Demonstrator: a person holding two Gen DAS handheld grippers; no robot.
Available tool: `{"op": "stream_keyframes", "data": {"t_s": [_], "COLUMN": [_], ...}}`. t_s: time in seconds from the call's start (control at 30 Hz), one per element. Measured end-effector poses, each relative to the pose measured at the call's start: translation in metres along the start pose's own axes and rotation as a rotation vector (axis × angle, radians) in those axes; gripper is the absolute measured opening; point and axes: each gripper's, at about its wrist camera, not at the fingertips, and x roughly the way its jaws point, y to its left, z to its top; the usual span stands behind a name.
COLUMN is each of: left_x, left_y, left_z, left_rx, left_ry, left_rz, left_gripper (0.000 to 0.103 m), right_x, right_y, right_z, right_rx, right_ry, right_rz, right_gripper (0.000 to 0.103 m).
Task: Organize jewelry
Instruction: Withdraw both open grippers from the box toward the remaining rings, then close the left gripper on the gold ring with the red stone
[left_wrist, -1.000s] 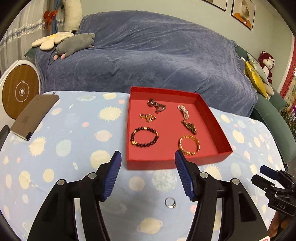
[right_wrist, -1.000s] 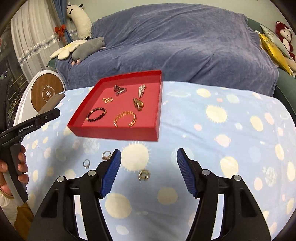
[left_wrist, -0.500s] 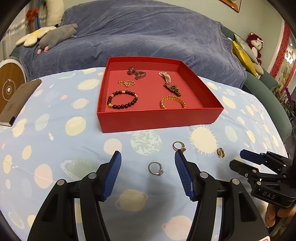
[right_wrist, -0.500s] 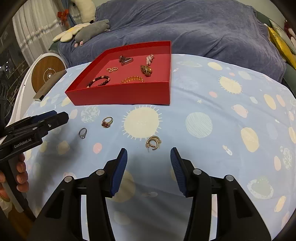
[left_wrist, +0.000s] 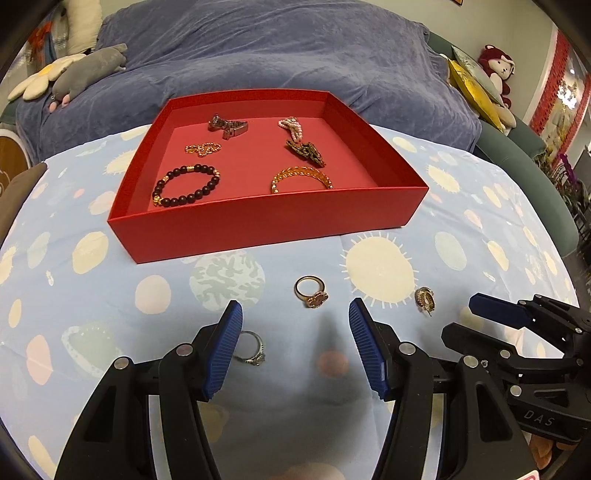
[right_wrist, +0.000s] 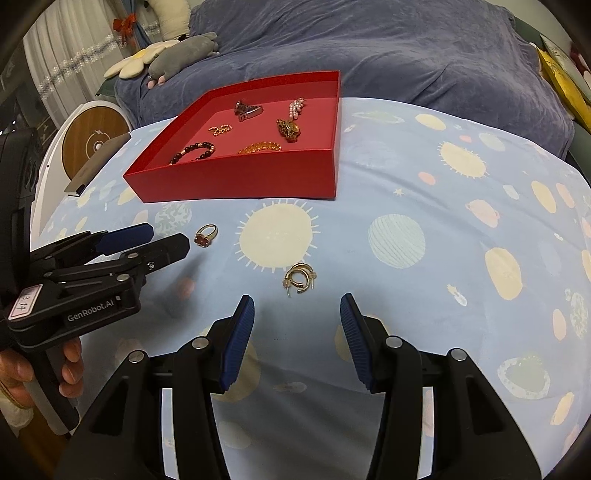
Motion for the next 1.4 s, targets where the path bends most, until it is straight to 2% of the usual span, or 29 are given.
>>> {"op": "stream_keyframes", "data": {"t_s": [0.13, 0.2, 0.43, 0.67, 0.7, 0.83, 1.0, 1.17, 1.23, 1.3, 1.4], "left_x": [0.013, 0.018, 0.026, 0.018, 0.013, -0.009, -0.033, -0.028, -0.021, -0.014, -0.004], "left_y": [-0.006, -0.008, -0.016, -0.014, -0.012, 0.002, 0.028, 0.035, 0.026, 0.013, -0.01], "left_z": [0.004, 0.006, 0.006, 0.009, 0.01, 0.014, 0.012, 0.008, 0.007, 0.007, 0.006], "left_rx": [0.009, 0.012, 0.051, 0.05, 0.045, 0.007, -0.043, -0.068, -0.071, -0.055, 0.006], "left_ry": [0.01, 0.011, 0.002, -0.015, -0.02, -0.043, -0.07, -0.029, -0.012, -0.002, -0.01], "left_rz": [0.012, 0.018, 0.032, 0.018, 0.011, -0.016, -0.016, -0.045, -0.073, -0.082, -0.069], "left_gripper": [0.056, 0.051, 0.018, 0.016, 0.0, 0.0, 0.0, 0.0, 0.008, 0.039, 0.043], "right_x": [0.001, 0.002, 0.003, 0.002, 0.002, 0.001, 0.005, 0.009, 0.009, 0.008, 0.007], "right_y": [-0.004, -0.006, -0.011, -0.007, -0.005, 0.005, 0.023, 0.031, 0.029, 0.026, 0.016], "right_z": [-0.003, -0.005, -0.008, -0.007, -0.007, -0.005, -0.002, 0.002, 0.002, 0.0, -0.003], "right_rx": [0.005, 0.007, 0.012, 0.0, -0.004, -0.021, -0.054, -0.056, -0.051, -0.048, -0.037], "right_ry": [0.011, 0.017, 0.022, 0.019, 0.018, 0.015, 0.02, 0.016, 0.014, 0.015, 0.019], "right_rz": [-0.004, -0.005, -0.007, 0.003, 0.005, 0.02, 0.038, 0.038, 0.031, 0.022, 0.012], "right_gripper": [0.047, 0.047, 0.047, 0.047, 0.047, 0.047, 0.047, 0.047, 0.047, 0.047, 0.047]}}
